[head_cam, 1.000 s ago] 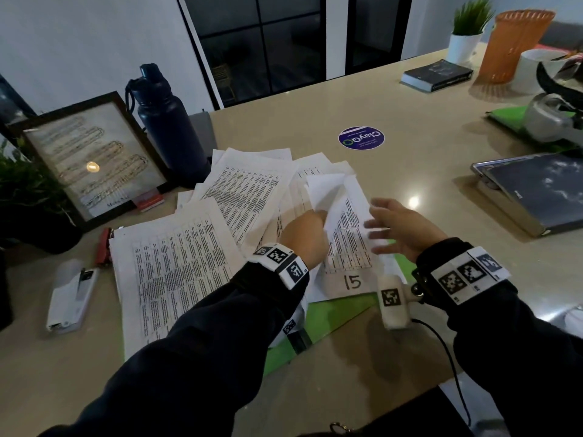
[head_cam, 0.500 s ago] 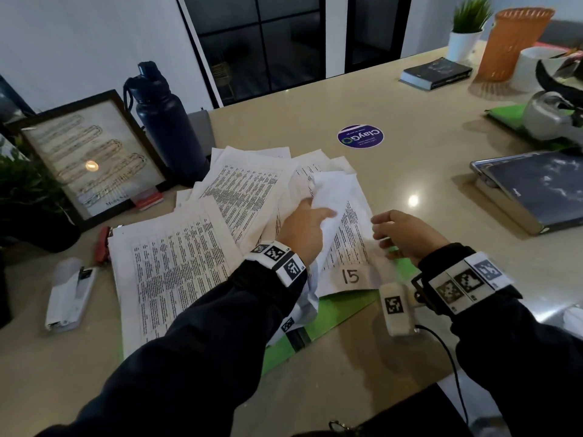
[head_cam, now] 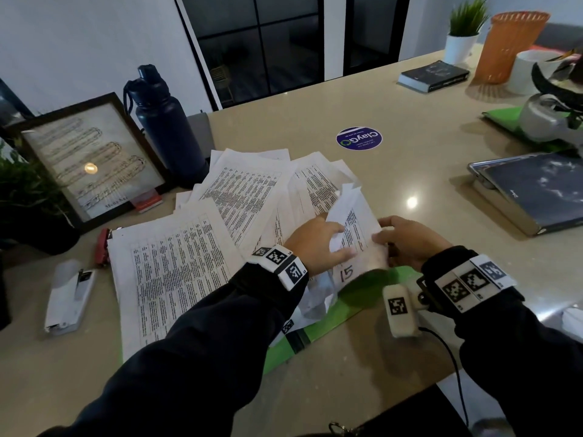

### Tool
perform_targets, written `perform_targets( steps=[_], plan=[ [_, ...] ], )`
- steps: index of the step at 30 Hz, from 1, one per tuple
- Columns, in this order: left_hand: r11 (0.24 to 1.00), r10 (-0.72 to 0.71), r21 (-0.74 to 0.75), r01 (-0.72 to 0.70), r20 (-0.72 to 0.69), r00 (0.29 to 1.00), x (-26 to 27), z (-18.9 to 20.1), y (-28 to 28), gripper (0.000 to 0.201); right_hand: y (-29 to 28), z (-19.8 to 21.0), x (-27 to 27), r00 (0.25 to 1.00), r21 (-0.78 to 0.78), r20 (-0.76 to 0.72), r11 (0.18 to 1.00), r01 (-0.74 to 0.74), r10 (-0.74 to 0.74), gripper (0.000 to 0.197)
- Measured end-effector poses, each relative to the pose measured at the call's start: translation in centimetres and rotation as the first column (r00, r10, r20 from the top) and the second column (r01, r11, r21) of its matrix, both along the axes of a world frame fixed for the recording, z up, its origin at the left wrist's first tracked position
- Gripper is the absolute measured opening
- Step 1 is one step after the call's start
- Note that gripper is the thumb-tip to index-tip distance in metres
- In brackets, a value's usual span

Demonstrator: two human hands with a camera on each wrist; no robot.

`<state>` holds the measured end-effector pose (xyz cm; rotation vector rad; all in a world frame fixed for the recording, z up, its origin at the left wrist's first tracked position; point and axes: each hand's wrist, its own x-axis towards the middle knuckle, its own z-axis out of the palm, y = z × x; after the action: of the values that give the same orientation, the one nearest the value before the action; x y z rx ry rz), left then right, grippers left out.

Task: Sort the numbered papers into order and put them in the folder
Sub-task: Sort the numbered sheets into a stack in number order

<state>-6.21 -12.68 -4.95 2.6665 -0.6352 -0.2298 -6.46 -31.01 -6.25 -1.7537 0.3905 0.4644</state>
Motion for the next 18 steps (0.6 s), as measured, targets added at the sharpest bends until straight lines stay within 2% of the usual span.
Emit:
perform_targets(
  steps=[3,5,7,11,15,18],
  plan=[
    [0.99,-0.101,-0.097,0.097,-0.033,0.994,-0.5,0.1,-0.2,0.087,0.8,0.8,-0.6,0.996,0.253,0.075,0.966,-0.057,0.039,0.019],
    [0.972,-0.121,-0.206,0.115,-0.017,0.993,-0.3,-0.2,-0.3,0.088,1.1,1.4,-0.7,0.99,0.365,0.125,0.925,-0.109,0.067,0.019],
    [0.967,-0.117,-0.227,0.118,0.018,0.993,0.3,-0.8,-0.1,0.076,1.4,1.6,-0.6,0.984,0.346,0.161,0.929,-0.13,0.078,0.02],
    [0.974,-0.053,-0.223,0.048,-0.016,0.998,1.0,-1.7,0.4,0.105,1.5,1.2,-0.4,0.985,0.234,0.16,0.968,-0.095,0.058,0.033],
    [0.962,-0.147,-0.238,0.133,-0.043,0.988,1.2,-1.8,0.5,0.112,1.3,0.8,-0.7,0.989,0.283,0.139,0.956,-0.082,0.043,0.037],
    [0.949,-0.229,-0.243,0.201,-0.091,0.969,0.9,-1.2,0.2,0.106,1.3,0.6,-0.6,0.987,0.279,0.159,0.958,-0.071,0.026,0.038]
  ],
)
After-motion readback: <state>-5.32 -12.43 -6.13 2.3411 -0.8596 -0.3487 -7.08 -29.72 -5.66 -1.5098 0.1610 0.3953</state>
